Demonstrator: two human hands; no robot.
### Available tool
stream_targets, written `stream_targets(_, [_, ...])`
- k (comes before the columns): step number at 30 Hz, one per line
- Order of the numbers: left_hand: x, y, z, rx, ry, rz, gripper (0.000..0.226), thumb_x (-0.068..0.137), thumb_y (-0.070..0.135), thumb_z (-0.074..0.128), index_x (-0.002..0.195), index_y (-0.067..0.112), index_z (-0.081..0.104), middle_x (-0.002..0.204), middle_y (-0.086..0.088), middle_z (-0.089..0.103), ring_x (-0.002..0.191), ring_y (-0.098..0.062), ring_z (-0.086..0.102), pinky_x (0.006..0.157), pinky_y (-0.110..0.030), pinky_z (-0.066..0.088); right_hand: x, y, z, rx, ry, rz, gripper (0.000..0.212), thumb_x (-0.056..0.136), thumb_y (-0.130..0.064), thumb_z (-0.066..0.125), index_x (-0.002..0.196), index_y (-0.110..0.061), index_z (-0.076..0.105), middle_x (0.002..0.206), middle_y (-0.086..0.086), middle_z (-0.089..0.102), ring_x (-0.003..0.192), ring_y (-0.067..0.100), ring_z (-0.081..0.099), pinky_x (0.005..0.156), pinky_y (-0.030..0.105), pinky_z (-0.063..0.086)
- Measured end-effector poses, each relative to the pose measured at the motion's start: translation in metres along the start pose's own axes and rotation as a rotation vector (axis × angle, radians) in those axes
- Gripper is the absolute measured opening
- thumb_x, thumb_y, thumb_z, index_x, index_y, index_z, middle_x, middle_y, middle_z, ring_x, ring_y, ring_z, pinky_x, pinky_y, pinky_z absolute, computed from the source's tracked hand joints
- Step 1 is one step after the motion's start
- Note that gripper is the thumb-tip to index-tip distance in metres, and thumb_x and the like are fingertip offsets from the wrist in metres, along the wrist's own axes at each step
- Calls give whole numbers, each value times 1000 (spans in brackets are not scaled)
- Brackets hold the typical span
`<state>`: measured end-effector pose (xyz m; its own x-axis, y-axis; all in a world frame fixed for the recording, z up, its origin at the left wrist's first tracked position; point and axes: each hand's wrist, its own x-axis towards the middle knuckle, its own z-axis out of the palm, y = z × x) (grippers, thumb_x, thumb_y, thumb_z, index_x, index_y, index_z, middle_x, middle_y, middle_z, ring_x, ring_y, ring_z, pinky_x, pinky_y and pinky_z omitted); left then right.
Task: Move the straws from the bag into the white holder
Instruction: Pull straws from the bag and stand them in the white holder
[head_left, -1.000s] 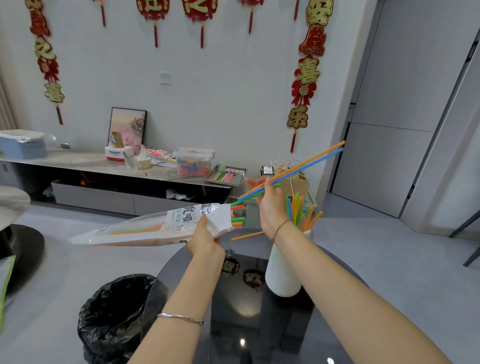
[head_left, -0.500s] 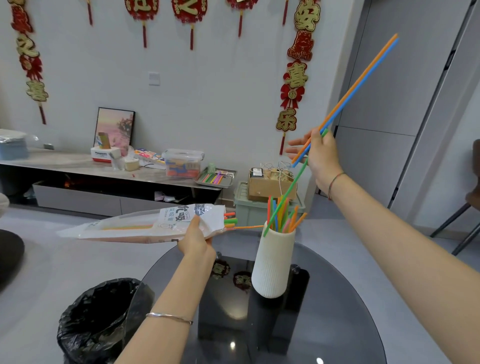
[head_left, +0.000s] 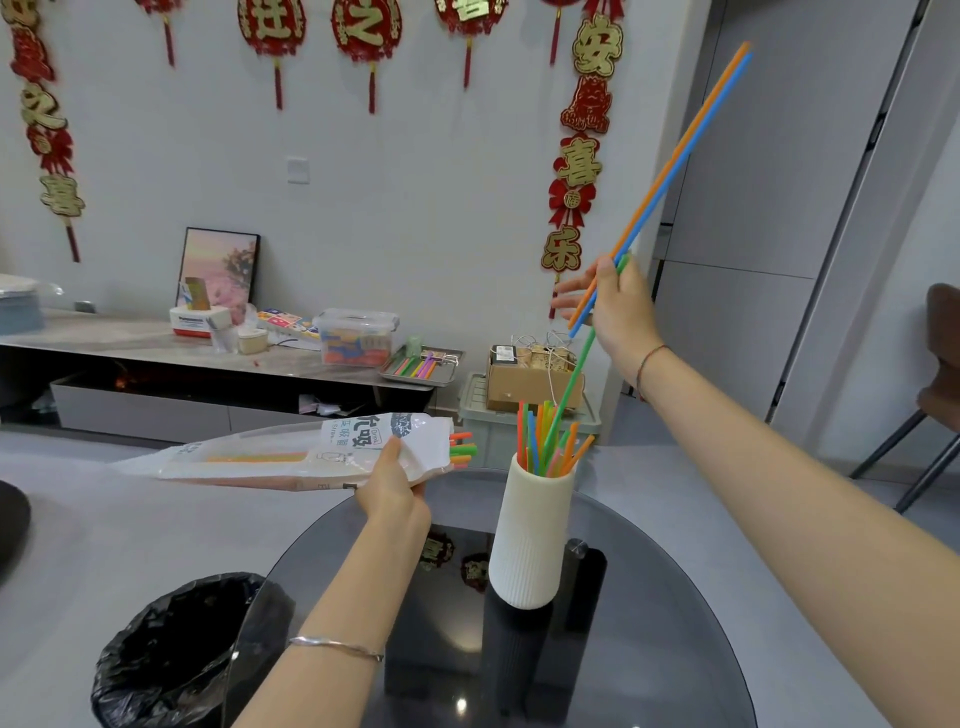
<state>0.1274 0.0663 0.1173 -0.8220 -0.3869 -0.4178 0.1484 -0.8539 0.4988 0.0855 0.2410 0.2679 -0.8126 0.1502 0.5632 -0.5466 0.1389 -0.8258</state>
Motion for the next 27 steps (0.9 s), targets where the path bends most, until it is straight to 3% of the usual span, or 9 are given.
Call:
stream_targets(3, [-5, -6, 2, 6, -6, -9, 50, 87, 8, 65, 133, 8, 45, 127, -10, 60, 93, -21, 61, 60, -27, 55, -16, 30, 6, -80, -96, 88, 25, 102, -26, 26, 84, -19, 41, 89, 7, 65, 74, 19, 66, 68, 25, 55])
stream_targets(5, [-7, -8, 3, 17, -10, -13, 50, 87, 9, 65, 133, 8, 45, 127, -10, 60, 93, -20, 61, 59, -28, 57, -23, 49, 5, -170, -159, 137, 21, 102, -24, 27, 90, -16, 43, 97, 8, 67, 88, 22, 66, 80, 31, 52])
stream_targets(7, [-7, -10, 3, 32, -15, -18, 50, 87, 8, 65, 133, 7, 44, 128, -11, 60, 93, -21, 61, 69, -32, 58, -28, 63, 3, -247, -233, 170, 17, 101, -23, 30, 95, -14, 44, 97, 4, 67, 96, 21, 64, 84, 31, 49])
stream_targets(10, [-6, -12, 3, 46, -23, -23, 51, 87, 7, 65, 134, 5, 44, 130, -12, 59, 95, -23, 61, 88, -40, 54, -32, 74, -1, -353, -323, 200, 11, 100, -20, 37, 99, -14, 46, 98, 1, 67, 94, 15, 61, 74, 21, 50])
stream_targets(15, [-6, -15, 5, 49, -29, -21, 51, 87, 7, 65, 134, 5, 45, 130, -13, 60, 110, -29, 63, 95, -44, 52, -34, 75, -7, -321, -317, 183, 3, 95, -9, 45, 94, -11, 47, 98, 5, 68, 84, 8, 62, 68, 14, 47])
stream_targets(21, [-8, -17, 7, 71, -34, -5, 50, 87, 7, 65, 133, 5, 45, 129, -14, 60, 102, -26, 63, 92, -41, 53, -36, 72, -11, -281, -307, 113, 3, 95, -8, 47, 95, -11, 47, 95, 3, 69, 81, 3, 64, 61, 7, 47])
stream_targets(27, [-10, -17, 7, 67, -16, -6, 51, 86, 8, 65, 133, 6, 45, 128, -12, 61, 101, -25, 63, 91, -39, 53, -31, 62, -10, -56, -229, 120, 15, 99, -9, 36, 91, -16, 46, 102, 13, 67, 92, 24, 68, 76, 22, 57])
